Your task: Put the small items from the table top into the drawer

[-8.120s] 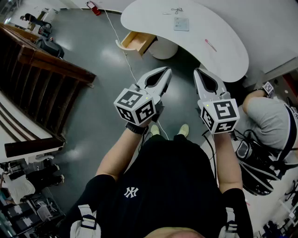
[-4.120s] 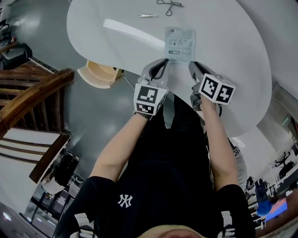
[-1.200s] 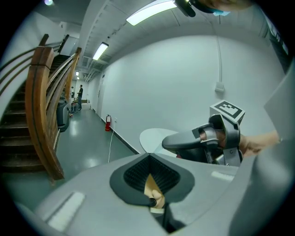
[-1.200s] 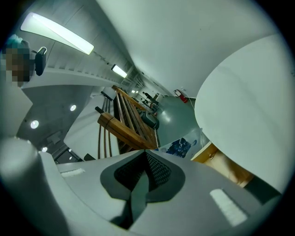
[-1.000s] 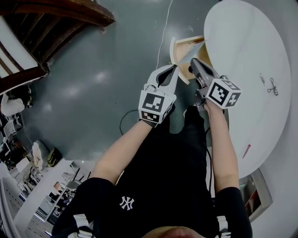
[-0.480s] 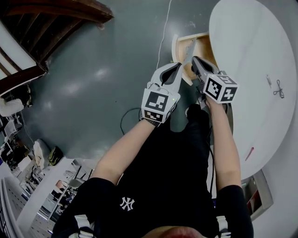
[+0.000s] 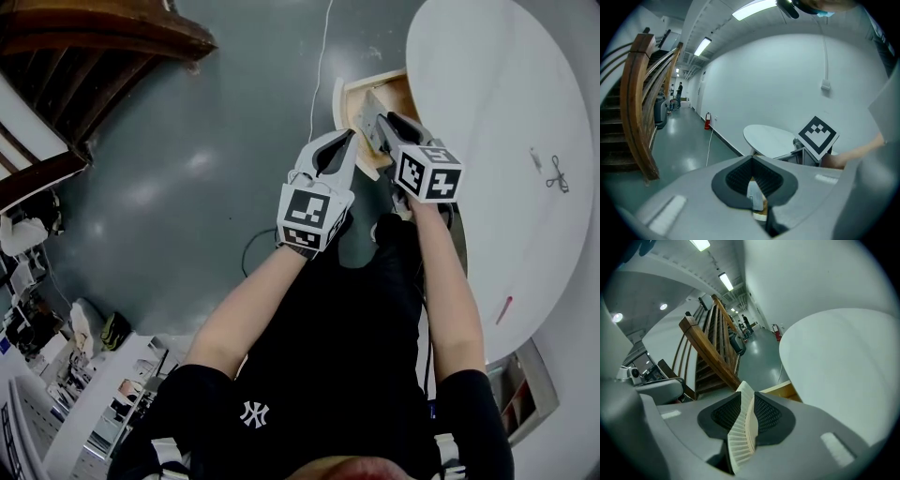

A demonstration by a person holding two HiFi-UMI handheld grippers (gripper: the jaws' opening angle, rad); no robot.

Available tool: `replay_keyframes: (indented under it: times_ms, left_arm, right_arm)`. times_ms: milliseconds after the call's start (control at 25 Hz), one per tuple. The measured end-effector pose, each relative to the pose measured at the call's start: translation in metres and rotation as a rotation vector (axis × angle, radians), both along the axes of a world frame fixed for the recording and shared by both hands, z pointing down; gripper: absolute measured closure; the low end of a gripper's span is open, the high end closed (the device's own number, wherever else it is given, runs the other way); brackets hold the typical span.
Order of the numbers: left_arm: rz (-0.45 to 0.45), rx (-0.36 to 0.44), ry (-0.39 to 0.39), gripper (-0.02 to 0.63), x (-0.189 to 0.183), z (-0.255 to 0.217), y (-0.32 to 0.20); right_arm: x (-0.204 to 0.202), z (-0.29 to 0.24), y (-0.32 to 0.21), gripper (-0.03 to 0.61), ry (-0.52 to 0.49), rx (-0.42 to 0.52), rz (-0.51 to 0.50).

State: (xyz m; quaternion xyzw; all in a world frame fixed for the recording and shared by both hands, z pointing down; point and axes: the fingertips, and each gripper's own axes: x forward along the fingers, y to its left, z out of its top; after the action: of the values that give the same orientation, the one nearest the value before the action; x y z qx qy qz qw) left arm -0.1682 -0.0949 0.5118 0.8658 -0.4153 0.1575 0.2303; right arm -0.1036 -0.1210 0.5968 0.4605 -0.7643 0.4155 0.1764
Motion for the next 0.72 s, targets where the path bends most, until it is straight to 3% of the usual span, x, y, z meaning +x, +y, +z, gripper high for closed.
replay_keyframes:
  times_ms: [240,720]
  left_arm:
    - [0.038,-0.004,0.009,0.614,0.01,-0.008,0.003]
    - [0.179,0.016,0.05,0.614,0.073,-0.056,0.027]
  right_arm:
    - [0.009,-0.022,0.006,0.548,0.036,0.042,0.031]
    - [0.052,-0.096,0.053,0.555,0.007,0.115,0.139]
